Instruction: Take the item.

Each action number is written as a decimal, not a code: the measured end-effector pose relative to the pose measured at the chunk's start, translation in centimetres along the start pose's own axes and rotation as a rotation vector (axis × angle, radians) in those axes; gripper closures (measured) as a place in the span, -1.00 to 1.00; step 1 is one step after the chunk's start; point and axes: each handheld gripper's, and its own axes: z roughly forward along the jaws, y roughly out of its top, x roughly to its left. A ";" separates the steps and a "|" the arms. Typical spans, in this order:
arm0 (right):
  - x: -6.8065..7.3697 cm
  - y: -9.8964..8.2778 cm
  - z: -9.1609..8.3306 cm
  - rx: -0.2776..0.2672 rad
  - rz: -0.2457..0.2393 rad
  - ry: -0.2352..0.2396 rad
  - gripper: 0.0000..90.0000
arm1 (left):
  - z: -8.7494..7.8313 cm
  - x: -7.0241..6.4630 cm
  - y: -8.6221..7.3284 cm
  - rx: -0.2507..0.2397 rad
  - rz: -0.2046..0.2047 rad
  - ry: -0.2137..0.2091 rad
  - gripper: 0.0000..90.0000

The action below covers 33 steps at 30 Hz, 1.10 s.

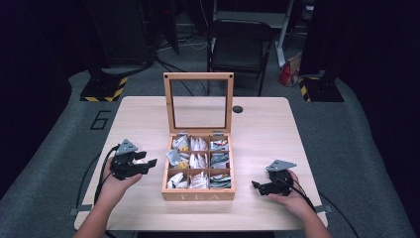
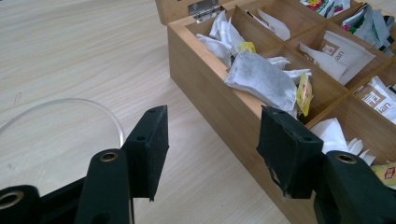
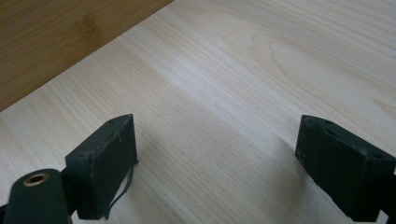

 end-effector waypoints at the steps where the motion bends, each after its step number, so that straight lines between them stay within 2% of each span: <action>1: 0.0 0.0 0.0 0.000 0.000 0.002 -0.74 | 0.1 0.0 0.1 -0.001 0.002 -0.004 -0.04; 14: 0.0 0.0 0.0 0.000 0.000 0.000 -0.74 | 1.3 -0.4 1.6 0.007 0.028 -0.014 0.10; 20: 0.0 0.0 0.0 0.000 0.000 0.000 -0.74 | 1.9 -0.6 2.2 0.000 0.021 -0.027 0.18; 27: 0.0 0.0 0.0 0.000 0.000 0.000 -0.74 | 2.7 -0.8 2.8 0.003 0.041 -0.029 0.26; 33: 0.0 0.0 0.0 0.001 -0.003 0.004 -0.74 | 3.2 -0.9 3.2 0.001 0.042 -0.039 0.39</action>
